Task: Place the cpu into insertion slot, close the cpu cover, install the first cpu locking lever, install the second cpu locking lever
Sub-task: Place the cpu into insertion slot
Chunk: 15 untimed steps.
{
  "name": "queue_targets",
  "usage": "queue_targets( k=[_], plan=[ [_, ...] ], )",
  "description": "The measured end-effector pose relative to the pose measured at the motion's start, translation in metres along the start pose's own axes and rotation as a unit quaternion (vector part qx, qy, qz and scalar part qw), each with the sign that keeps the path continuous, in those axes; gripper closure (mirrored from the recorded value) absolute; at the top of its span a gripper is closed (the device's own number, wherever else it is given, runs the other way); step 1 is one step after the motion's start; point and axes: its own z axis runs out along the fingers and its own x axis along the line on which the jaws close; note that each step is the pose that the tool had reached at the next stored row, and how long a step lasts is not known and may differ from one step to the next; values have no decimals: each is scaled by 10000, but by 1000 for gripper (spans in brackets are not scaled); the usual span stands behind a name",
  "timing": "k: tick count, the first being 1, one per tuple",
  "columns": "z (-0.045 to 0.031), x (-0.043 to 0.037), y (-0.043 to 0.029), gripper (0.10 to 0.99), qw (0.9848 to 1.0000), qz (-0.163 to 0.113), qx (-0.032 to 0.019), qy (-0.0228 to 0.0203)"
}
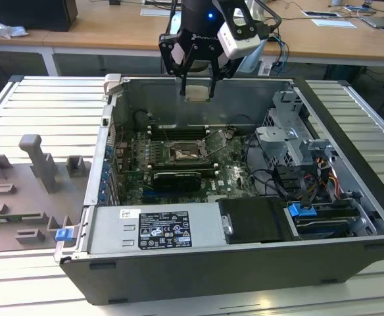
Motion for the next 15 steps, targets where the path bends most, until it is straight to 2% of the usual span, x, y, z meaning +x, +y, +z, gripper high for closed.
queue_targets(
  k=[15],
  plan=[
    [1, 0, 0, 545, 10000, 91, -2, -8]
  ],
)
